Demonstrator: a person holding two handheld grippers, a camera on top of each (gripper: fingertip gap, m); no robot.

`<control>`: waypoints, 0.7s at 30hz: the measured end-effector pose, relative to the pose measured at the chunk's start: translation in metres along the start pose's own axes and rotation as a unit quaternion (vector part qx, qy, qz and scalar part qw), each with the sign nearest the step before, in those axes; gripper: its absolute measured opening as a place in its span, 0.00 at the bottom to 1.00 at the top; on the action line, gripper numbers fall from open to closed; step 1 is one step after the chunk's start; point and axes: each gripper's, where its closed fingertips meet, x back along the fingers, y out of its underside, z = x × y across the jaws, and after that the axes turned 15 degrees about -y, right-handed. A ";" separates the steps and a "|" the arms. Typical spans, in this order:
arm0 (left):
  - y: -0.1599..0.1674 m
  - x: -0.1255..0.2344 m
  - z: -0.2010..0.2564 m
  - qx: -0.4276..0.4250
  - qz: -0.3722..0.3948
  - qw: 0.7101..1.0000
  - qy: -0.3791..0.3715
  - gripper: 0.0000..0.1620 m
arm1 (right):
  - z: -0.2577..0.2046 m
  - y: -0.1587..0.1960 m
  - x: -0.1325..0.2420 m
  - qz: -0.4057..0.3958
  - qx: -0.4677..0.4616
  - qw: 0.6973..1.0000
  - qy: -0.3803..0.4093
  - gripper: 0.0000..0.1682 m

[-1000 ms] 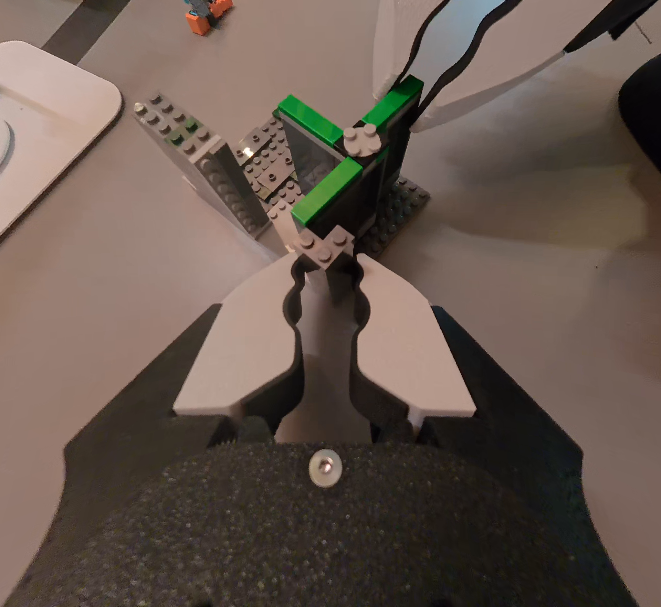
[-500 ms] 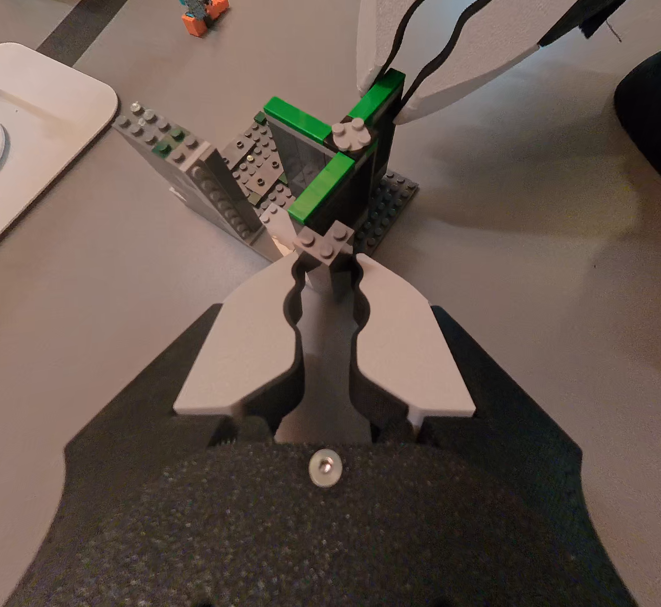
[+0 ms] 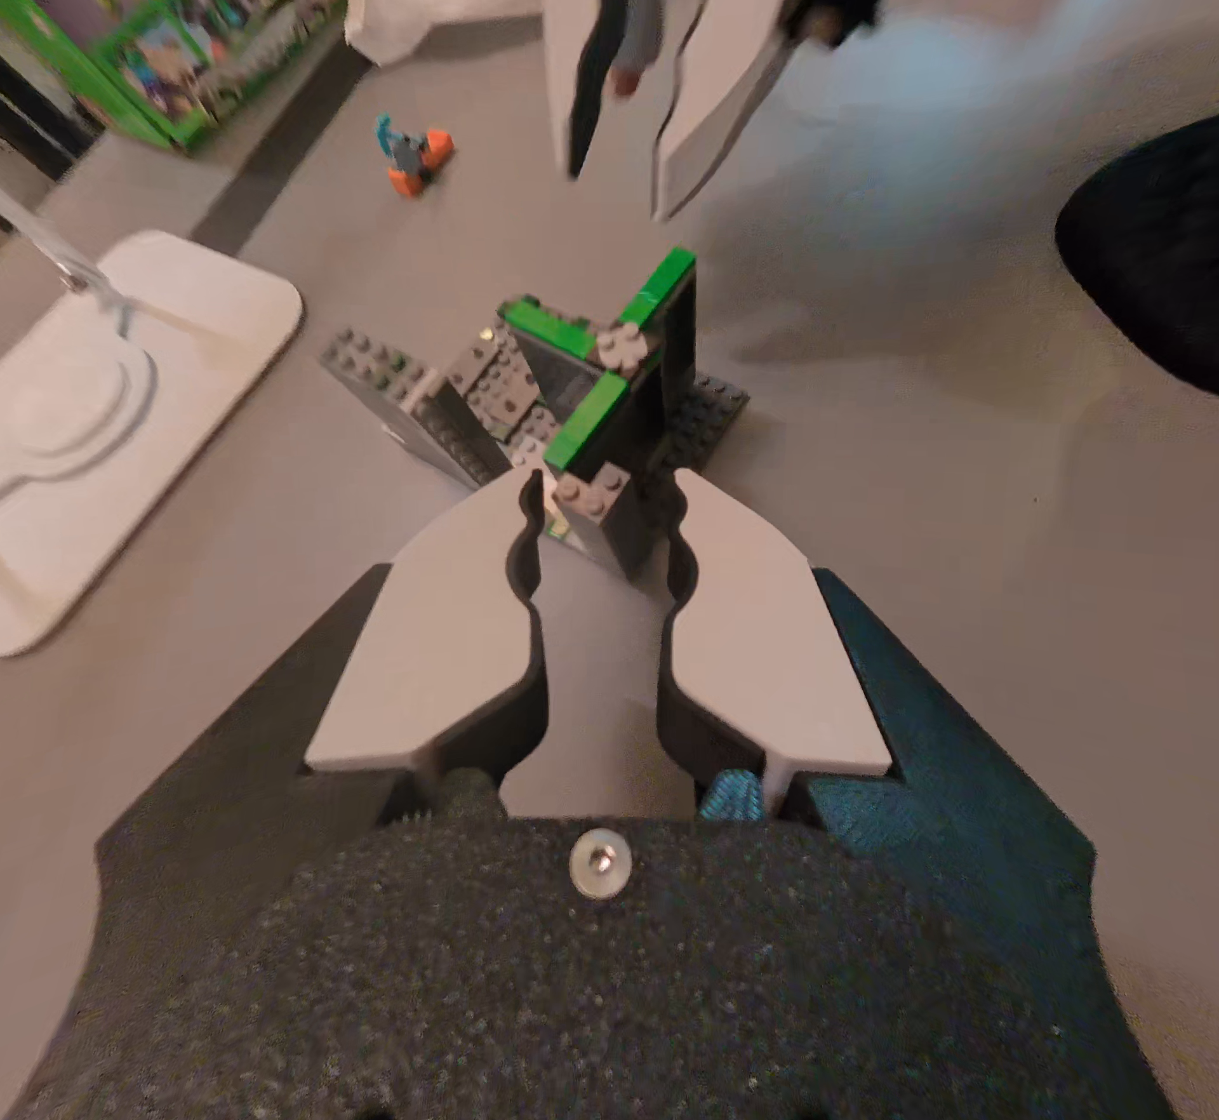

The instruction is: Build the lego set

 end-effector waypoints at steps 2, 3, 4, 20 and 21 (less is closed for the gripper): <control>-0.012 0.000 0.000 -0.040 -0.003 0.999 0.002 0.23 | 0.027 0.019 -0.011 -0.020 -0.006 1.000 -0.004 0.22; -0.015 -0.002 0.001 -0.060 -0.021 0.998 0.010 0.25 | 0.038 0.024 -0.018 -0.019 -0.014 1.000 -0.015 0.24; -0.017 -0.005 0.001 -0.077 -0.037 0.996 0.011 0.25 | 0.047 0.026 -0.024 -0.014 -0.025 0.999 -0.028 0.25; 0.005 -0.035 0.004 -0.124 -0.178 0.976 -0.027 0.17 | 0.052 0.022 -0.052 -0.001 0.025 0.996 -0.089 0.16; 0.006 -0.036 0.005 -0.123 -0.181 0.975 -0.028 0.16 | 0.051 0.022 -0.052 -0.005 0.027 0.996 -0.089 0.16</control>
